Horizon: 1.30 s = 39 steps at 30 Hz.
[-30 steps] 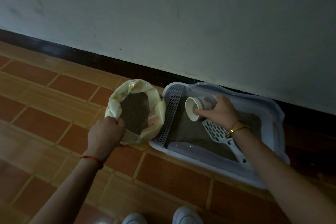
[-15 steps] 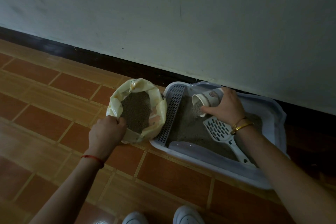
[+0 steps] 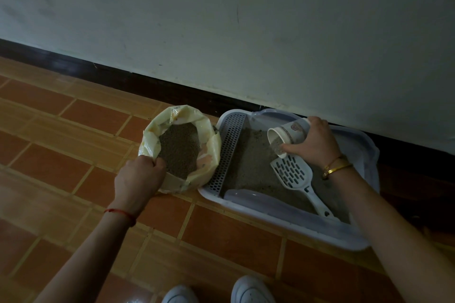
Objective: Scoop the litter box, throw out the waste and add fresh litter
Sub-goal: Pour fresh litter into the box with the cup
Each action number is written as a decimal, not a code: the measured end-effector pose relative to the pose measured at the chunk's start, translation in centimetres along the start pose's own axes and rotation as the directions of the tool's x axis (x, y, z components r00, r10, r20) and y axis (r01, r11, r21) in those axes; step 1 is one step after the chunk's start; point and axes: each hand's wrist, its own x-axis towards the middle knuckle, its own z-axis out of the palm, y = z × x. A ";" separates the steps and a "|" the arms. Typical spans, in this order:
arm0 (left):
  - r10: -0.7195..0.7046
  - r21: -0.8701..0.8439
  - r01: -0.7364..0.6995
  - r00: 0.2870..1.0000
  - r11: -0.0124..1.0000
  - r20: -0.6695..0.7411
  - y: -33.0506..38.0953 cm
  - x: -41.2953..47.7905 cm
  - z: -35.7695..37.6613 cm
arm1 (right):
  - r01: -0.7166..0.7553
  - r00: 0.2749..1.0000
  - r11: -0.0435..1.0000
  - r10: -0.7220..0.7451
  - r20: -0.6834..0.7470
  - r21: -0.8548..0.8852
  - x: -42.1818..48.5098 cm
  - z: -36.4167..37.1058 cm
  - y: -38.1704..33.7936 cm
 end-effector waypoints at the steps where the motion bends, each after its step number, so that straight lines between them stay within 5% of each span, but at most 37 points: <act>1: -0.001 -0.005 0.001 1.000 1.000 0.006 0.0 0.0 0.0 | 0.021 1.000 1.000 -0.021 0.000 -0.016 -0.1 0.1 -0.1; 21: -0.004 -0.012 0.004 1.000 1.000 -0.003 -0.5 0.0 -0.1 | 0.418 0.895 0.875 -0.443 -0.052 -0.246 -0.8 1.4 -3.2; 24: 0.001 -0.018 -0.001 1.000 1.000 -0.003 -0.4 -0.1 -0.2 | 0.364 0.924 0.913 -0.379 -0.055 -0.183 -0.6 1.0 -3.2; 27: 0.000 -0.007 0.000 1.000 1.000 -0.008 -0.3 -0.2 -0.3 | 0.148 0.986 0.989 -0.148 -0.074 -0.009 -0.1 0.6 -3.2; 31: 0.004 0.004 -0.004 1.000 1.000 0.002 -0.1 -0.4 -0.7 | -0.128 0.986 0.933 0.082 0.147 0.335 0.8 -0.5 -5.0; 34: 0.014 -0.019 -0.014 1.000 1.000 0.004 -0.3 -0.6 -0.9 | -0.160 0.965 0.868 0.037 0.261 0.470 0.6 -0.2 -7.8; 39: 0.027 -0.089 -0.027 1.000 0.996 0.006 -1.3 -0.5 -1.0 | -0.033 0.921 0.911 -0.132 0.366 0.411 -0.4 2.1 -12.8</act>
